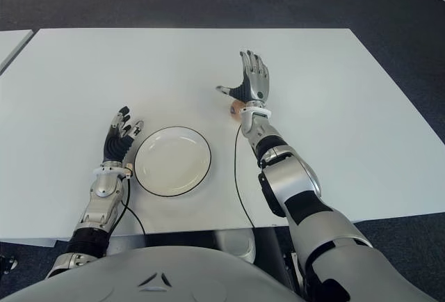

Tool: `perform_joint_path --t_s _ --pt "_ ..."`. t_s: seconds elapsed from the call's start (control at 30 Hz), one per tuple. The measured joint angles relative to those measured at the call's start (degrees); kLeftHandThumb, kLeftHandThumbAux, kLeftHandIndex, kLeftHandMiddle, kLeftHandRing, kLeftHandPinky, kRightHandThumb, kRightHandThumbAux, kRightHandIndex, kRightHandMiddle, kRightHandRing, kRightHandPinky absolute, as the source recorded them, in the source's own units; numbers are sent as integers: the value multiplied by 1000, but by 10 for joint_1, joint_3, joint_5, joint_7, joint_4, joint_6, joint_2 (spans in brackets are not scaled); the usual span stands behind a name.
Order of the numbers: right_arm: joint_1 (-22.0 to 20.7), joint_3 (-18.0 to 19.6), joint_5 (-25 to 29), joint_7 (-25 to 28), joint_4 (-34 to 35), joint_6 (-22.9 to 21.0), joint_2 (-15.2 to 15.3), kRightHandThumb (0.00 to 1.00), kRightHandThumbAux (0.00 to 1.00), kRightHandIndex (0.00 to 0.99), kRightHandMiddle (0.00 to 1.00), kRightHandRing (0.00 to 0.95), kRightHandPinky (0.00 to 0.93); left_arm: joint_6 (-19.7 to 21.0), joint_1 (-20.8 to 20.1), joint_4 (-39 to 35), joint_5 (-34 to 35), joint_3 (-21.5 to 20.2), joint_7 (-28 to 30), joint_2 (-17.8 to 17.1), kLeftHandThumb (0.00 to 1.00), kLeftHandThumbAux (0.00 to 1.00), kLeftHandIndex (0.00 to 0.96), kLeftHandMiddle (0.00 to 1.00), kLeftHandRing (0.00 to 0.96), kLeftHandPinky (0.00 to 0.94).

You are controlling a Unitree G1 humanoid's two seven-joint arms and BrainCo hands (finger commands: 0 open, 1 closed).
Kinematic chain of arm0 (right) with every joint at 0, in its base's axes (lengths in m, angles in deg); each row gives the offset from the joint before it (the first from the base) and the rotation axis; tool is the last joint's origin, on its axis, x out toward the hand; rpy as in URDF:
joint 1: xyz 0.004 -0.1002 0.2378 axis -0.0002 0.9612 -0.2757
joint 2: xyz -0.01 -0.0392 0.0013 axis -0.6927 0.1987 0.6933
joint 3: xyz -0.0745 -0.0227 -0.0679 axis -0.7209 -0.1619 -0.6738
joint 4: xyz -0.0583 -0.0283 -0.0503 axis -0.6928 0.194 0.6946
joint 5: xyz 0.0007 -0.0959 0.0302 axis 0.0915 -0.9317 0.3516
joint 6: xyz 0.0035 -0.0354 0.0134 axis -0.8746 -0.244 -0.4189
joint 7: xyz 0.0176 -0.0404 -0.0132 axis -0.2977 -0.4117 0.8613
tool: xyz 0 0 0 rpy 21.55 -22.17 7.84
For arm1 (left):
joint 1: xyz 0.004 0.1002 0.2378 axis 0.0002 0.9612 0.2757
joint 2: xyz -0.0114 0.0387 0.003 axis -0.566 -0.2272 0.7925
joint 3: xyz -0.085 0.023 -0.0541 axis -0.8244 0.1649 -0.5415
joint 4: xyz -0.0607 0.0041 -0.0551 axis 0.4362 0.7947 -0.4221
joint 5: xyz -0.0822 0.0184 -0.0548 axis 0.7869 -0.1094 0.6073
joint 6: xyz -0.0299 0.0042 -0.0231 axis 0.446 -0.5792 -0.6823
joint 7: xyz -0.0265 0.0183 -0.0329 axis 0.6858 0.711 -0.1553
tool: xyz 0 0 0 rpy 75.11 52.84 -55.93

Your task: Put the apples into the plate.

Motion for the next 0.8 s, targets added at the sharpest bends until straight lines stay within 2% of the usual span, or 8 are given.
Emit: perform_joint_path --t_s 0.33,0.8 --pt "-1 -18 0 65 -8 -45 0 28 556 0 0 0 0 2 0 -2 -1 0 -1 0 0 561 0 0 0 0" --pt "-2 -23 10 81 -7 -65 -1 26 562 0 0 0 0 2 2 -5 0 -1 -2 1 0 563 0 0 0 0"
